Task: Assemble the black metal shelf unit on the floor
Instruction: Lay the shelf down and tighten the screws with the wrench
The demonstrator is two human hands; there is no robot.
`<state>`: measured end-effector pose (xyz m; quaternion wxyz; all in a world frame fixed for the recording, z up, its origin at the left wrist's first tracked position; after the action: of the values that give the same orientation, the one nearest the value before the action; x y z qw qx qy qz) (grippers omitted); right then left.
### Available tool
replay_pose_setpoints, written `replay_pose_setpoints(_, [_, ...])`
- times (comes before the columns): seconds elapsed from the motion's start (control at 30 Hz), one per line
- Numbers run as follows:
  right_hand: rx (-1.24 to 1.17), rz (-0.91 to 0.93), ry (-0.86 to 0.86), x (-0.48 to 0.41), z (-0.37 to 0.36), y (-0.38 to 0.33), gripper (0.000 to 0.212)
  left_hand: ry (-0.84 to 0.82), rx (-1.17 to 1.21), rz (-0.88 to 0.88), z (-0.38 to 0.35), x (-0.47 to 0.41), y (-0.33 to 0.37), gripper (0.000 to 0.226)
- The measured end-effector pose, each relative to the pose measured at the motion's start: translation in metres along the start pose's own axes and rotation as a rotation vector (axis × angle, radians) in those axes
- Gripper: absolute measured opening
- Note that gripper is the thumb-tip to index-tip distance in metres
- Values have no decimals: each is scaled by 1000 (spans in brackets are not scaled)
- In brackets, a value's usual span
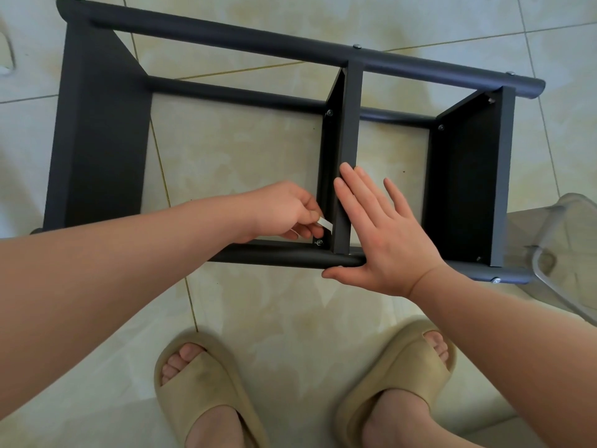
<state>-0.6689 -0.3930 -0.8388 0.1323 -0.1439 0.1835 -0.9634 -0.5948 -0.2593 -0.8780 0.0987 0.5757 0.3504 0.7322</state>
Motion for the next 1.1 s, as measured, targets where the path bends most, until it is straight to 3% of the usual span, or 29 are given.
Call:
replay_pose_setpoints(0.47, [10, 1, -1, 0, -1, 0, 116, -16, -233, -109, 3, 6, 2, 22])
replay_pose_setpoints(1.1, [-15, -4, -5, 0, 0, 0, 117, -61, -466, -96, 1, 8, -9, 17])
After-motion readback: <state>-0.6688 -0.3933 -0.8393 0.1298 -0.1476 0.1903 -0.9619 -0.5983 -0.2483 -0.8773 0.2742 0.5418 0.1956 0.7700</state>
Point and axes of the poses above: each hand's wrist, its own x-axis away from the middle knuckle, its own z-axis out of the back of the hand, y = z × x, the point moved 6 cm from there along -x, towards the middle knuckle, and after that the axes turned 12 degrees about -x, right-handed, at the moved point
